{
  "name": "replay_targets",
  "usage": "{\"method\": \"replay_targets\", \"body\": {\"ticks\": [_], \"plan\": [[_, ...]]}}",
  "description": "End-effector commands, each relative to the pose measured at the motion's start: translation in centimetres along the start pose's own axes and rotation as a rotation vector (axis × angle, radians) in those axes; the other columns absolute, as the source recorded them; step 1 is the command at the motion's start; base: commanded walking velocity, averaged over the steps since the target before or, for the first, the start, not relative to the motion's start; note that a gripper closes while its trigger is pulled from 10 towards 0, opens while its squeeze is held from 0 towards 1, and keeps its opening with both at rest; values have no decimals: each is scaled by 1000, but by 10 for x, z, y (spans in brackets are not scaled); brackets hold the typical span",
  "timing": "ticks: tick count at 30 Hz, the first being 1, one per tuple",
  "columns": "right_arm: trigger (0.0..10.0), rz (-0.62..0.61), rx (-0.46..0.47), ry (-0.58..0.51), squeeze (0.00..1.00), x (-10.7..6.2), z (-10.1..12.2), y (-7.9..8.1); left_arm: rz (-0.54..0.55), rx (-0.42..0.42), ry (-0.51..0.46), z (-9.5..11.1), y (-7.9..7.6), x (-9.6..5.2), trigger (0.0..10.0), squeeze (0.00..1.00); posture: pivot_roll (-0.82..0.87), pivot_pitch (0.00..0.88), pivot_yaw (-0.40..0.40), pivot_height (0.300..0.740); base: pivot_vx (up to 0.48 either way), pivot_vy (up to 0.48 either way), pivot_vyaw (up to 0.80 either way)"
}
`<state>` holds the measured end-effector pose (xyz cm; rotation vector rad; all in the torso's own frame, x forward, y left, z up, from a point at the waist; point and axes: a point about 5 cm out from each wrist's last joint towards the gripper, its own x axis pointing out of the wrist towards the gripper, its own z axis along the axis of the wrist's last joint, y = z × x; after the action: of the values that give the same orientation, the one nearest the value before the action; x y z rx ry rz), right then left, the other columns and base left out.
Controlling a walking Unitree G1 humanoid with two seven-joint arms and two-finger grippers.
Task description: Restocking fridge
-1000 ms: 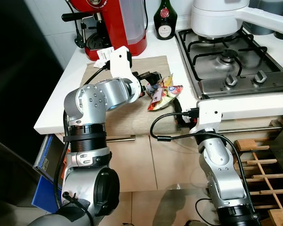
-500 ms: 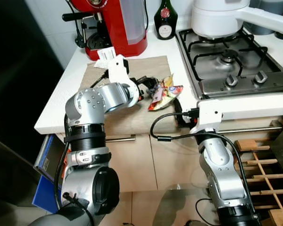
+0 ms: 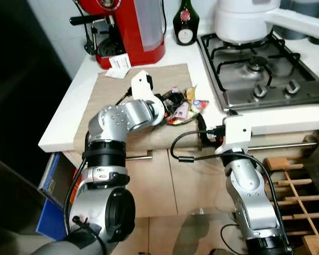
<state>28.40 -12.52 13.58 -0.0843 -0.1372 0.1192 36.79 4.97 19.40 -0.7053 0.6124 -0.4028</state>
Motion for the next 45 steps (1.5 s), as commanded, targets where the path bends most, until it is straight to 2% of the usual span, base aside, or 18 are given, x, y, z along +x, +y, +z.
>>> {"method": "replay_targets", "body": {"ticks": [1,6,7,8,9,10,22,30,32,34,36,39,40,45], "plan": [[10000,4,-2,-20,0,0,6,4,-116,4,92,-29,-44,17,10000,0,-187,0,196,740,0,0,0],[10000,-2,-1,-19,0,-2,6,3,-124,13,106,-35,-48,22,10000,0,-191,0,202,740,0,0,0],[10000,-3,-1,-18,0,-2,6,3,-122,10,112,-37,-46,24,4941,0,-193,0,206,740,0,0,0],[10000,-4,-1,-18,0,-2,6,3,-124,7,117,-40,-44,26,1961,0,-194,0,211,740,0,0,0],[10000,-5,-1,-17,0,-2,6,3,-126,5,119,-42,-43,27,1961,0,-194,0,211,740,0,0,0],[10000,-8,-1,-17,0,-1,6,3,-127,5,122,-44,-41,29,0,0,-197,0,217,740,0,0,0],[10000,-52,1,-16,0,-4,5,-2,-151,65,139,-58,-31,36,0,0,-211,0,232,740,0,0,0],[10000,-36,1,-12,0,-1,5,0,-145,107,90,-57,-19,38,0,0,-191,0,211,740,0,0,0],[10000,-23,2,-10,0,1,5,2,-169,98,24,-48,-15,37,0,0,-181,0,202,740,0,0,0],[10000,-21,2,-10,0,1,5,2,-172,98,10,-46,-14,36,0,0,-180,0,200,740,0,0,0],[10000,-19,2,-9,0,1,5,2,-208,109,-37,-35,-17,32,0,0,-179,0,196,740,0,0,0],[10000,-16,-1,-9,0,1,5,0,-270,189,-152,-7,-25,19,0,0,-177,0,188,740,0,0,0],[10000,-16,-1,-9,0,1,5,0,-270,189,-152,-7,-25,19,0,0,-177,0,188,740,0,0,0],[10000,-10,-8,-9,0,2,4,-2,-330,296,-320,31,-35,-6,0,0,-171,0,178,740,0,0,0]]}}
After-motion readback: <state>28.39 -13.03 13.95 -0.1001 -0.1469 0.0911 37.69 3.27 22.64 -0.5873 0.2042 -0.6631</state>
